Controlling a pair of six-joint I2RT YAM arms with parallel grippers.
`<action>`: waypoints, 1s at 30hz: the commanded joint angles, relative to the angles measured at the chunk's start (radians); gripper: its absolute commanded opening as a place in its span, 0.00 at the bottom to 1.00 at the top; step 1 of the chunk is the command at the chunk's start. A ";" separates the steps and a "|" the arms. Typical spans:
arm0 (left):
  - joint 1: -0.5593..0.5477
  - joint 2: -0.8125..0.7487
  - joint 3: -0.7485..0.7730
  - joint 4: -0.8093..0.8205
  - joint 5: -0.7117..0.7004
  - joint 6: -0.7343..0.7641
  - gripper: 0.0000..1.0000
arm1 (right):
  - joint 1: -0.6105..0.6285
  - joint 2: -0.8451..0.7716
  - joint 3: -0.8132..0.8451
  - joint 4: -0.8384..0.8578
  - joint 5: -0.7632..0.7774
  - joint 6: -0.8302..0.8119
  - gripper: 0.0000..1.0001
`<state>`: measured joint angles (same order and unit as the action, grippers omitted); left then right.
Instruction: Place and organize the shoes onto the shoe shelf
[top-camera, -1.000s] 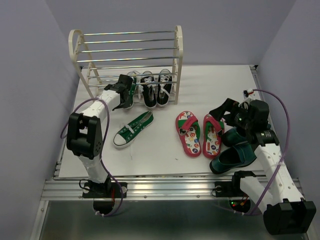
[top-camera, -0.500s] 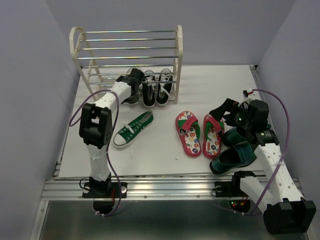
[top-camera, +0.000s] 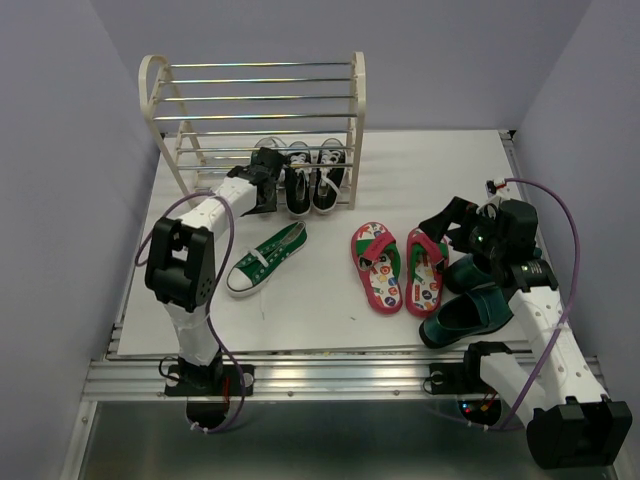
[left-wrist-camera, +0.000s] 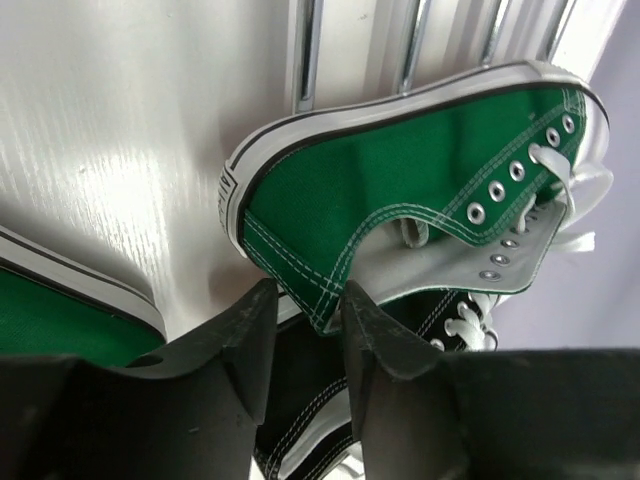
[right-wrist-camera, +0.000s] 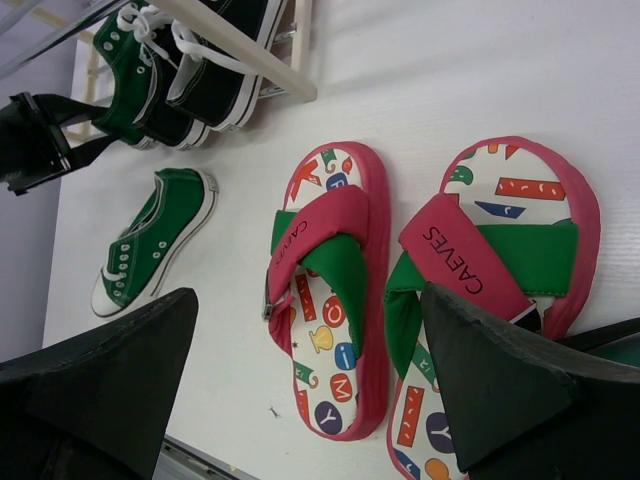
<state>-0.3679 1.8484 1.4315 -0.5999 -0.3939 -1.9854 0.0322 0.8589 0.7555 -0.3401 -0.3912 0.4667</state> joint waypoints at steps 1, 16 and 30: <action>-0.008 -0.072 -0.020 -0.002 -0.013 0.094 0.50 | 0.000 -0.006 -0.001 0.010 -0.005 -0.010 1.00; -0.009 -0.193 -0.137 0.104 0.125 0.413 0.62 | 0.000 -0.015 -0.005 0.010 -0.018 -0.011 1.00; -0.143 -0.193 -0.117 0.181 0.156 0.646 0.99 | 0.000 -0.003 -0.012 0.012 -0.034 -0.019 1.00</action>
<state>-0.4812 1.6894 1.3022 -0.4370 -0.2310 -1.4048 0.0322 0.8589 0.7525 -0.3408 -0.4061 0.4667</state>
